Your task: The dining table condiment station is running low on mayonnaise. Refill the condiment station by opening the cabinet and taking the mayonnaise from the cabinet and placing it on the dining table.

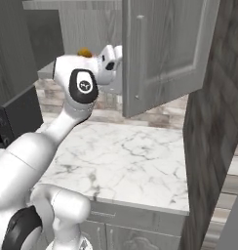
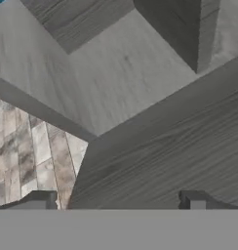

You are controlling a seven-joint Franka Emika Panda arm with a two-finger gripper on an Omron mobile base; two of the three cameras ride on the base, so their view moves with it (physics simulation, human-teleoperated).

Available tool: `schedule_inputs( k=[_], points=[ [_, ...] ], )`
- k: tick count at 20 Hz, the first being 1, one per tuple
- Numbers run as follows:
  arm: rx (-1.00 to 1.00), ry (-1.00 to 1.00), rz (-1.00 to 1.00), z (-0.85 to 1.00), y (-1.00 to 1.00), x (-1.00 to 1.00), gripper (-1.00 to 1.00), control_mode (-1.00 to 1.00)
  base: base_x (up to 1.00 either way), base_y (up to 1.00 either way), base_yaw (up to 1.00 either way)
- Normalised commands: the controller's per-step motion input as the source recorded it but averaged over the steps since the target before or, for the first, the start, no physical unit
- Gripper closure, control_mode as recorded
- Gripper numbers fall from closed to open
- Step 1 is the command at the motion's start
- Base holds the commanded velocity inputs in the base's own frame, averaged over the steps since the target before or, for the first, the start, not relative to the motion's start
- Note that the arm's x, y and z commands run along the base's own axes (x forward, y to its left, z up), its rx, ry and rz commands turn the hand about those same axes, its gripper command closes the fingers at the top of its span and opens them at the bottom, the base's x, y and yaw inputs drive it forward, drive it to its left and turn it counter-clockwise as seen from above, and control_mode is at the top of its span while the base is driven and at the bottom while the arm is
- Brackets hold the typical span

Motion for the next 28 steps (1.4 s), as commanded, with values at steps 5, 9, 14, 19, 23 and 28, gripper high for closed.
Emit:
schedule_inputs(
  k=[5, 9, 14, 19, 23, 28],
  points=[
    [0.19, -0.09, -0.13, 0.00, -1.00, -1.00, -1.00, -1.00, 0.00, 0.00, 0.00],
    [0.16, -0.12, -0.09, 0.00, -1.00, -0.85, -1.00, -1.00, 0.00, 0.00, 0.00],
    [0.13, -0.11, -0.01, 0.00, -0.91, -0.23, -1.00, -1.00, 0.00, 0.00, 0.00],
    [0.01, -0.11, 0.00, -0.04, -0.33, -0.02, -1.00, -1.00, 0.00, 0.00, 0.00],
    [-0.07, -0.13, -0.01, 0.00, 0.62, -0.04, -1.00, -1.00, 0.00, 0.00, 0.00],
    [-0.01, -0.01, -0.01, 0.00, 1.00, 0.20, -1.00, -1.00, 0.00, 0.00, 0.00]
  ],
)
